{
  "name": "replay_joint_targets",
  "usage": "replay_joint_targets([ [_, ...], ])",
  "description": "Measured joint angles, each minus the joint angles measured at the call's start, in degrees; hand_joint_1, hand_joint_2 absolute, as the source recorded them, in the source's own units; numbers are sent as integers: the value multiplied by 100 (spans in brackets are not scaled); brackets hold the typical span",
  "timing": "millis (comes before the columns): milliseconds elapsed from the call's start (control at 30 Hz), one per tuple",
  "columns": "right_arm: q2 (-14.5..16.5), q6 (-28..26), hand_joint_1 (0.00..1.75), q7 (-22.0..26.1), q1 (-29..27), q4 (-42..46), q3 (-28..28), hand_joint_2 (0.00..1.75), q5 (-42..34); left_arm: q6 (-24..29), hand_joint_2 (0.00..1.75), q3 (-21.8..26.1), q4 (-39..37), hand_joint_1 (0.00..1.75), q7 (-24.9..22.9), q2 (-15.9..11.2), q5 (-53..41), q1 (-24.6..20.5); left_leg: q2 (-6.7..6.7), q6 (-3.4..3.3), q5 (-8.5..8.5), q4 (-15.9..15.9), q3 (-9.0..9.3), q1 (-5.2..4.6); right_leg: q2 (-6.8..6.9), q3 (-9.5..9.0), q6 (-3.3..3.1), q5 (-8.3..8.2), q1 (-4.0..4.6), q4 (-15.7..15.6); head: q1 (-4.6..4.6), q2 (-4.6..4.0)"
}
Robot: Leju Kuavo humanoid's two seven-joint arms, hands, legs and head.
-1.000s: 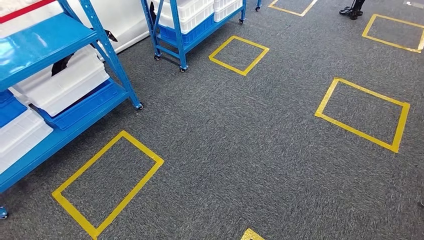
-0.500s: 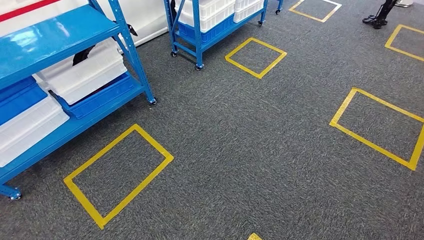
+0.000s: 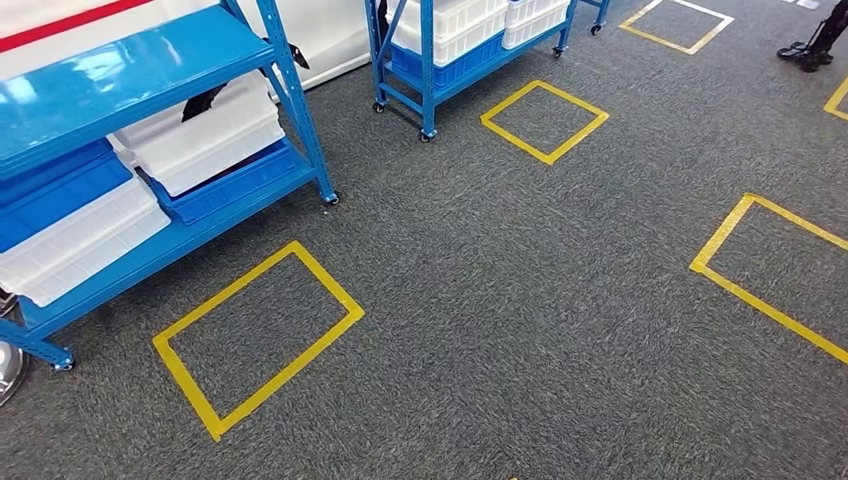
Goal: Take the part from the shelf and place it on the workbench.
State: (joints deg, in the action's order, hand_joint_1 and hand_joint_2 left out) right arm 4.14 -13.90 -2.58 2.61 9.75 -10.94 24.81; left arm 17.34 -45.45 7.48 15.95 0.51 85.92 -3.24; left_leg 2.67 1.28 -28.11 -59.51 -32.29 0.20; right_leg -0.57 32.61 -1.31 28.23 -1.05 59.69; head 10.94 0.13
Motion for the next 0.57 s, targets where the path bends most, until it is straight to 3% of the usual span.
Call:
replay_joint_targets([
  [67,-2,7,0,-7,0,0,-2,0,10,17,0,17,0,0,-2,7,0,-7,-147,43,-309,-529,-235,10,76,-7,-55,-7,2,-23,0,0],
  [133,-2,10,0,-12,-2,0,-4,0,20,26,0,38,0,0,-10,14,0,-14,-199,72,-630,-1261,-584,25,153,-4,-81,2,24,-23,1,0],
  [167,-3,10,0,-14,-1,0,-4,0,23,30,0,49,0,0,-16,15,0,-12,-207,76,-668,-1458,-680,30,189,-7,-86,8,33,-22,1,0],
  [200,-4,10,0,-15,2,0,-4,0,23,34,0,58,0,0,-23,16,0,-10,-216,71,-596,-1446,-676,32,221,-14,-88,14,41,-21,1,0],
  [233,-4,10,0,-16,4,0,-3,0,23,41,0,64,0,0,-29,16,0,-8,-234,55,-427,-1203,-557,32,250,-28,-84,21,47,-21,1,0],
  [300,-3,10,0,-19,7,0,-3,0,19,51,0,66,0,0,-40,14,0,-15,-372,-11,-59,-397,-159,1,308,-61,-61,40,61,-18,1,0],
  [367,-2,7,0,-25,6,0,-3,0,5,59,0,68,0,0,-50,11,0,-33,-482,-87,81,85,58,-55,359,-76,-11,55,65,-17,1,0],
  [467,6,4,0,-36,17,2,-3,0,-28,67,0,68,0,0,-74,9,0,-40,-408,-175,111,200,92,-81,419,-116,90,64,40,-41,1,0],
  [567,10,2,0,-49,15,6,-2,0,-44,75,0,68,0,0,-92,14,-1,-51,-329,-257,201,334,184,-31,262,-23,151,285,26,242,0,0],
])
